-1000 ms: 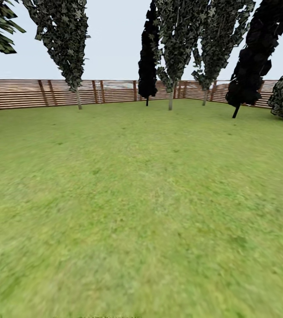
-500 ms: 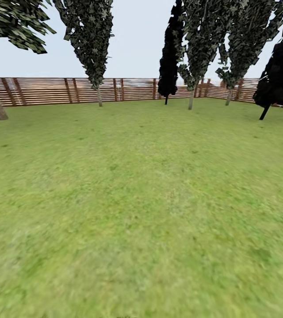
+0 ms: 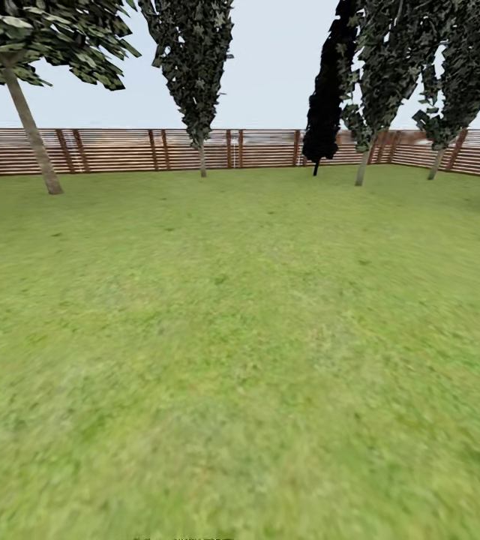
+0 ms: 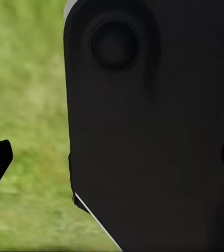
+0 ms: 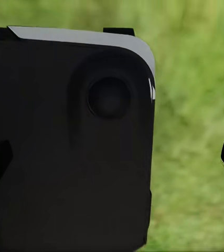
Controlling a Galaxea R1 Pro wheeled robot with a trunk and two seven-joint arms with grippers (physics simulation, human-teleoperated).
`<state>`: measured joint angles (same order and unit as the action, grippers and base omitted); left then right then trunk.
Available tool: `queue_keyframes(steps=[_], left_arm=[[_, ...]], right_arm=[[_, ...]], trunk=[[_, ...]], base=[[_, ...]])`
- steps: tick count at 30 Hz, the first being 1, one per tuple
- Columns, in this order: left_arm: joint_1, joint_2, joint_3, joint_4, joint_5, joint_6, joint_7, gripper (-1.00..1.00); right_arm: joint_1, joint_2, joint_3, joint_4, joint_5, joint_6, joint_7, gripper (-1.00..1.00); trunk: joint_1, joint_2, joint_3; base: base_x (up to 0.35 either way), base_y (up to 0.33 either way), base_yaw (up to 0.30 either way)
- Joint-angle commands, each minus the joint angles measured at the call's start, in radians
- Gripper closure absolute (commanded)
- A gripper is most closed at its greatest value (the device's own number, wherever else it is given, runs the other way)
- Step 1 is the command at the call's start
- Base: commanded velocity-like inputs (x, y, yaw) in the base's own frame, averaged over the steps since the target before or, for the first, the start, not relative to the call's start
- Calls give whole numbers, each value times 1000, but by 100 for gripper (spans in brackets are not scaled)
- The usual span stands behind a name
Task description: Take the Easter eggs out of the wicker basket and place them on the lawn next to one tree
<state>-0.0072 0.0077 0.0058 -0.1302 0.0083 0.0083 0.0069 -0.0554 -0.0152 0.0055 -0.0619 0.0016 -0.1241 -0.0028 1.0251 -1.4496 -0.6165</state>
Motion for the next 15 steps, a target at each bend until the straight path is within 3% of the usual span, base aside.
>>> queue_keyframes(steps=[1, 15], left_arm=[[0, 0, 0, 0, 1, 1, 1, -100], [0, 0, 0, 0, 1, 1, 1, -100]], right_arm=[[0, 0, 1, 0, 0, -3, 0, -100], [0, 0, 1, 0, 0, -3, 0, -100]], trunk=[[0, 0, -2], [0, 0, -12]], base=[[0, 0, 276], [0, 0, 276]])
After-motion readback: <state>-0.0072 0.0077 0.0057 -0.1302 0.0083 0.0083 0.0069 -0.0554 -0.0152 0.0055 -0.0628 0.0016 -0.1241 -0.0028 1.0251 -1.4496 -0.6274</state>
